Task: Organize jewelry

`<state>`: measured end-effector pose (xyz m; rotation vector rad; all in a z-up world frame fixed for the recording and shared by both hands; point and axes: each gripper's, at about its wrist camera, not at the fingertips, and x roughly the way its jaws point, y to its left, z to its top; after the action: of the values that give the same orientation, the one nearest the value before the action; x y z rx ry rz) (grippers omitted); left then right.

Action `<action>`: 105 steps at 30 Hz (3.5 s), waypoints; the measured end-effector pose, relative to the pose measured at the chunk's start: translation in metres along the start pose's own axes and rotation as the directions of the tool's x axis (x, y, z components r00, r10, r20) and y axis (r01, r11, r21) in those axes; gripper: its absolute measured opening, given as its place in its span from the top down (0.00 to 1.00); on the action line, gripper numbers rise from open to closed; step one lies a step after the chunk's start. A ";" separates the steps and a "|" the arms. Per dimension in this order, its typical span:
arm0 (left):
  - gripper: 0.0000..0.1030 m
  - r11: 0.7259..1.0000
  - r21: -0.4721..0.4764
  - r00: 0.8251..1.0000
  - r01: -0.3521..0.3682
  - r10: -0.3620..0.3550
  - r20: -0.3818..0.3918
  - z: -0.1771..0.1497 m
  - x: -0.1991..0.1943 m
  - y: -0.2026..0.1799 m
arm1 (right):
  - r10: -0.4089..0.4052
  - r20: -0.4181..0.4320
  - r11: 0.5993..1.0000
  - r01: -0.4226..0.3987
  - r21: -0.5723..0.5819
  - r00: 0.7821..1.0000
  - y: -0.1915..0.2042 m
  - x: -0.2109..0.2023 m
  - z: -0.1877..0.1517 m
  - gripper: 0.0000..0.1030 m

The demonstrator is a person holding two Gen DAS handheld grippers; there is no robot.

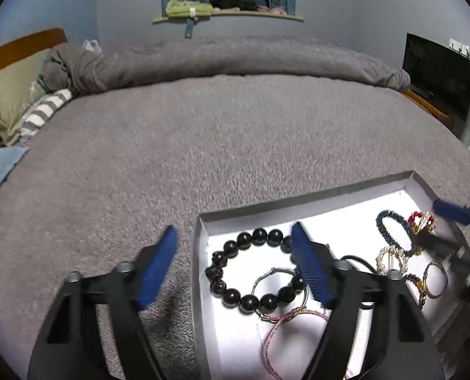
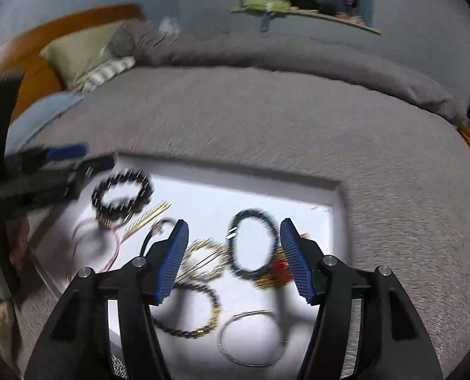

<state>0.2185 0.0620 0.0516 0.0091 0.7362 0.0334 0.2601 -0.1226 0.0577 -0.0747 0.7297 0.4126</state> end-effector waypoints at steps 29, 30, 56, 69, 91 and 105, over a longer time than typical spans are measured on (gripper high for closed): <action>0.03 1.000 0.013 0.998 0.005 -0.006 0.057 -0.101 -0.116 -0.038 | -0.111 0.098 0.992 0.104 0.075 0.989 -0.023 -0.111 -0.104 0.05; 0.03 1.000 0.020 0.998 0.000 -0.002 0.058 -0.106 -0.118 -0.041 | -0.110 0.097 0.992 0.103 0.075 0.989 -0.022 -0.112 -0.107 0.05; 0.03 0.999 0.029 1.000 -0.013 0.014 -0.014 -0.134 -0.101 -0.046 | -0.166 -0.020 0.982 0.167 0.092 0.986 -0.005 -0.095 -0.125 0.05; 0.03 0.999 0.043 1.000 -0.010 0.011 -0.026 -0.135 -0.097 -0.049 | -0.168 -0.031 0.983 0.170 0.066 0.985 0.000 -0.090 -0.125 0.05; 0.03 0.999 0.050 0.999 -0.004 0.006 -0.033 -0.136 -0.096 -0.051 | -0.169 -0.035 0.983 0.171 0.062 0.985 -0.002 -0.089 -0.125 0.05; 0.03 0.999 0.051 0.999 -0.004 0.005 -0.038 -0.137 -0.096 -0.051 | -0.168 -0.041 0.984 0.170 0.054 0.985 -0.003 -0.088 -0.125 0.05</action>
<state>0.0574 0.0076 0.0133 0.0593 0.7751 0.0190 0.1233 -0.1808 0.0227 -0.0898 0.7644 0.2280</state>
